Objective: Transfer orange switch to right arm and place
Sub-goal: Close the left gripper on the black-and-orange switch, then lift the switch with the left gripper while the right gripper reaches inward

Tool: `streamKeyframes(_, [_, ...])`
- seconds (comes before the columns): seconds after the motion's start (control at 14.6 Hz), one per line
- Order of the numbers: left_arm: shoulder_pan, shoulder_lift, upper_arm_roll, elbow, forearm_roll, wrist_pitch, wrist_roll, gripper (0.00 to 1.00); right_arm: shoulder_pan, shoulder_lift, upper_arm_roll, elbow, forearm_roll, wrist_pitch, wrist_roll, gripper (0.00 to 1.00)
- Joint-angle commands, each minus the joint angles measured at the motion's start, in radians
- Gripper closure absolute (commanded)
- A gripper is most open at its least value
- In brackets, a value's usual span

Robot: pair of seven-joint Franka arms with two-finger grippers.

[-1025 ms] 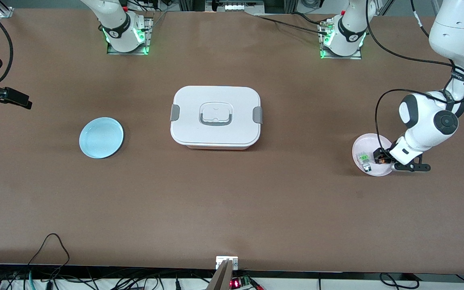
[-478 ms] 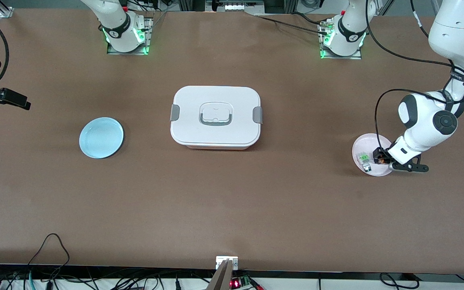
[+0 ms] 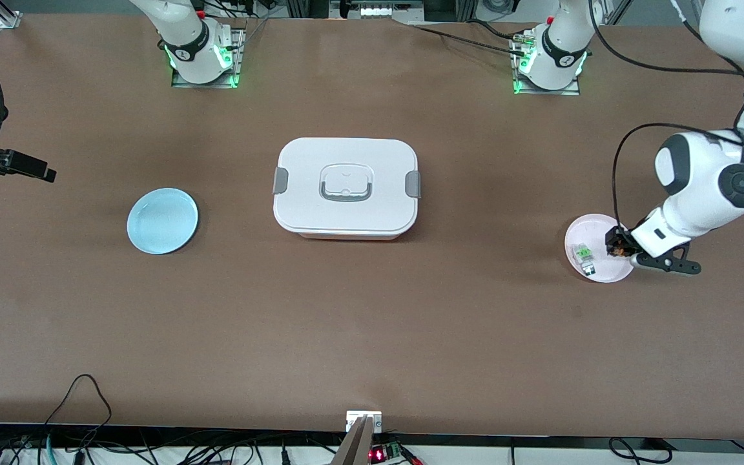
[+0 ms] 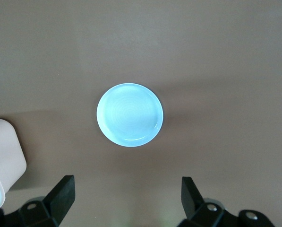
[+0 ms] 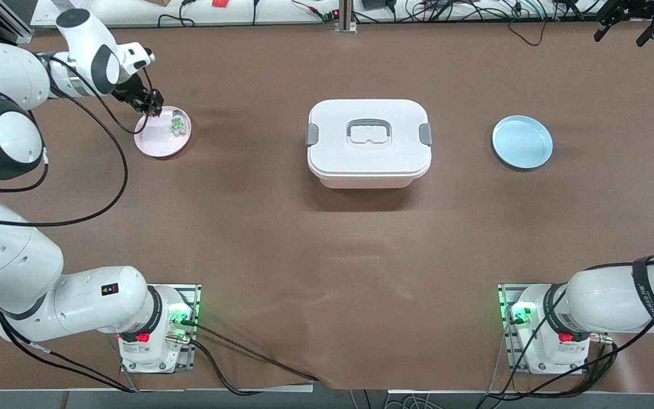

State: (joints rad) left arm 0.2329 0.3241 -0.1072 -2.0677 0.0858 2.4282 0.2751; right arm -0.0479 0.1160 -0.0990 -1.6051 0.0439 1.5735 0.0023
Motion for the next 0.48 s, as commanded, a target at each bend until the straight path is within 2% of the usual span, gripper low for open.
streamKeyframes(0.0, [0.020,-0.097,-0.028,-0.014,0.008,-0.032,0.082,1.00,-0.003,0.005,0.007,0.011,0.049,-0.015,-0.010,0.00])
streamKeyframes(0.07, [0.022,-0.112,-0.037,-0.011,0.008,-0.050,0.101,1.00,-0.003,0.007,0.009,0.011,0.066,-0.016,-0.010,0.00])
streamKeyframes(0.2, [0.019,-0.120,-0.064,0.059,-0.011,-0.118,0.156,1.00,-0.001,0.008,0.015,0.008,0.123,-0.020,-0.010,0.00])
streamKeyframes(0.34, [0.020,-0.114,-0.086,0.177,-0.067,-0.275,0.168,1.00,0.002,0.019,0.015,0.008,0.177,-0.029,-0.011,0.00])
streamKeyframes(0.41, [0.019,-0.105,-0.086,0.229,-0.136,-0.361,0.183,1.00,0.002,0.027,0.015,0.008,0.218,-0.035,-0.011,0.00])
